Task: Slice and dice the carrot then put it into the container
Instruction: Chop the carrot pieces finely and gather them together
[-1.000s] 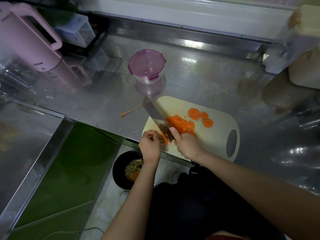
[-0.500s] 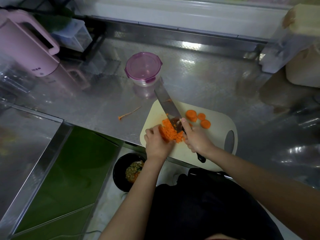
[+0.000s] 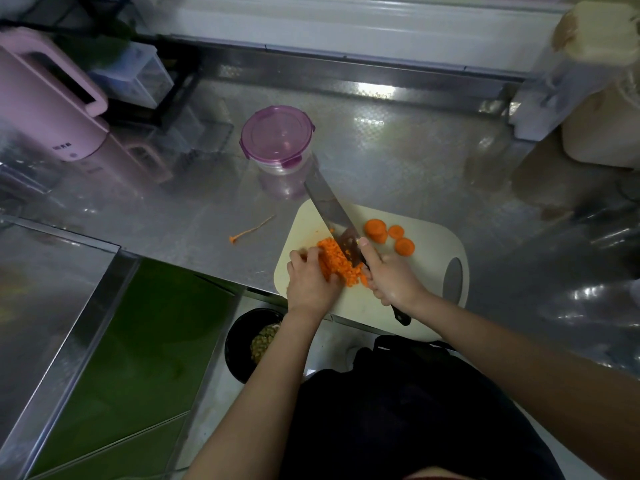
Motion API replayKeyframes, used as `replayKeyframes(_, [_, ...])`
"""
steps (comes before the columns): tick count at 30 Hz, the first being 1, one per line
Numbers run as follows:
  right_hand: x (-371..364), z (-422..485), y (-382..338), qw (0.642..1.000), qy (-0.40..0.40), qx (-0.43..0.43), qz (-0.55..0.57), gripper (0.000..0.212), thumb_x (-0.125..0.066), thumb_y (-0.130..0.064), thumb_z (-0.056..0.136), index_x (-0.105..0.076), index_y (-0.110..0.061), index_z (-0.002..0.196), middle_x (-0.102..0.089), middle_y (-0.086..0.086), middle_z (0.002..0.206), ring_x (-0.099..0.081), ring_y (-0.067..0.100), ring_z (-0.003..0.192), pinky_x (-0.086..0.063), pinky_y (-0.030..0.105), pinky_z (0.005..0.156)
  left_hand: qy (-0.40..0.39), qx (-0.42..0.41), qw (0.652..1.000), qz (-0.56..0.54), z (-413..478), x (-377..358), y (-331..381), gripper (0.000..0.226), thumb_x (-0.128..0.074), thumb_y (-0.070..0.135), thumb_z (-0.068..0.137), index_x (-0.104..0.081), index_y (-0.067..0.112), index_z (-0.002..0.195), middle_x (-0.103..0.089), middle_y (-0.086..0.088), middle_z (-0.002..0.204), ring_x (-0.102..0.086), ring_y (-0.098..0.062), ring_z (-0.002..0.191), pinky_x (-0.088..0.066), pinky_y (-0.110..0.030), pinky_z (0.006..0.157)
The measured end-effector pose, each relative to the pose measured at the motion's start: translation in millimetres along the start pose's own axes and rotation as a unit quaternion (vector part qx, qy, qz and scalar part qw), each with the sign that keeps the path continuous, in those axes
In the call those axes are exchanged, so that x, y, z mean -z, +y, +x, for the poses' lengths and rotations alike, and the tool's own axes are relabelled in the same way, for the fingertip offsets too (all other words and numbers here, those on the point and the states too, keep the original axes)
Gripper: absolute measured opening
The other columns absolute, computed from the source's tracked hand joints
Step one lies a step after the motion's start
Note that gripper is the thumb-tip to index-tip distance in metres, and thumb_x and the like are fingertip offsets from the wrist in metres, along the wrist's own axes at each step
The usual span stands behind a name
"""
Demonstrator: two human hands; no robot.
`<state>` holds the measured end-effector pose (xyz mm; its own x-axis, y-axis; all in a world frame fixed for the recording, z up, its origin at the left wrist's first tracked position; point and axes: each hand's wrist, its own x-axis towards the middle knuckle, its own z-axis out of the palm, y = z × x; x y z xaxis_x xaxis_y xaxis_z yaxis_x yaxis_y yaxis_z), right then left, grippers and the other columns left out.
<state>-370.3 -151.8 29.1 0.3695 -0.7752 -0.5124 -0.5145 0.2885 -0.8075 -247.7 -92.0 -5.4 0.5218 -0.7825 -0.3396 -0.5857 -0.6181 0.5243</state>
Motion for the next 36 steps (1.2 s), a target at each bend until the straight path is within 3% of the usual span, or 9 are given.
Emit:
replayKeyframes(4, [-1,1,0,1.000,0.001,-0.001,0.003,0.063,-0.033,-0.054,0.097,-0.037,-0.014,0.048,-0.037,0.002,0.044,-0.031,0.008,0.028,-0.023,0.015,0.033,0.048,0.062,0.995,-0.063,-4,-3,4,0.051,-0.059,0.031,0.086,-0.037,0.010,0.127,-0.033,-0.011,0.126,-0.039,-0.031,0.120,-0.039,-0.043,0.095])
replayKeyframes(9, [-2,2,-2,1.000,-0.004,0.004,0.001,0.062,-0.034,-0.054,0.097,-0.036,-0.014,0.049,-0.035,0.001,0.043,-0.030,0.008,0.029,-0.023,0.016,0.033,0.051,0.093,0.994,-0.031,-4,-9,7,0.059,-0.064,0.038,0.085,-0.036,0.002,0.123,-0.035,-0.015,0.126,-0.039,-0.033,0.119,-0.040,-0.043,0.093])
replayKeyframes(14, [-4,2,-3,1.000,-0.005,0.015,0.005,0.062,-0.035,-0.051,0.097,-0.036,-0.013,0.048,-0.035,0.001,0.041,-0.030,0.009,0.028,-0.023,0.016,0.032,0.045,0.067,0.997,-0.018,-1,-13,14,0.039,-0.053,0.014,0.090,-0.037,-0.004,0.121,-0.034,-0.020,0.127,-0.041,-0.037,0.115,-0.038,-0.040,0.092])
replayKeyframes(23, [-5,4,1,1.000,-0.011,0.012,0.009,0.063,-0.034,-0.053,0.097,-0.034,-0.014,0.047,-0.032,-0.003,0.038,-0.030,0.009,0.028,-0.022,0.016,0.032,0.041,0.031,0.998,0.034,8,-8,4,0.038,-0.052,0.008,0.087,-0.044,0.004,0.124,-0.040,-0.015,0.125,-0.039,-0.031,0.116,-0.037,-0.038,0.092])
replayKeyframes(29, [-3,4,2,1.000,-0.009,0.014,0.008,0.063,-0.034,-0.054,0.097,-0.033,-0.015,0.047,-0.032,-0.007,0.035,-0.030,0.007,0.027,-0.022,0.016,0.032,0.042,-0.061,0.992,0.098,17,3,-13,0.043,-0.049,0.003,0.084,-0.052,0.013,0.126,-0.046,-0.010,0.127,-0.042,-0.029,0.115,-0.036,-0.038,0.096])
replayKeyframes(36, [-5,3,2,0.999,-0.013,0.032,-0.017,0.060,-0.034,-0.052,0.098,-0.037,-0.016,0.050,-0.034,-0.007,0.032,-0.035,0.006,0.028,-0.023,0.011,0.032,0.048,-0.095,0.994,0.024,17,9,-25,0.044,-0.057,0.007,0.083,-0.055,0.015,0.126,-0.053,-0.006,0.124,-0.047,-0.027,0.116,-0.034,-0.035,0.102])
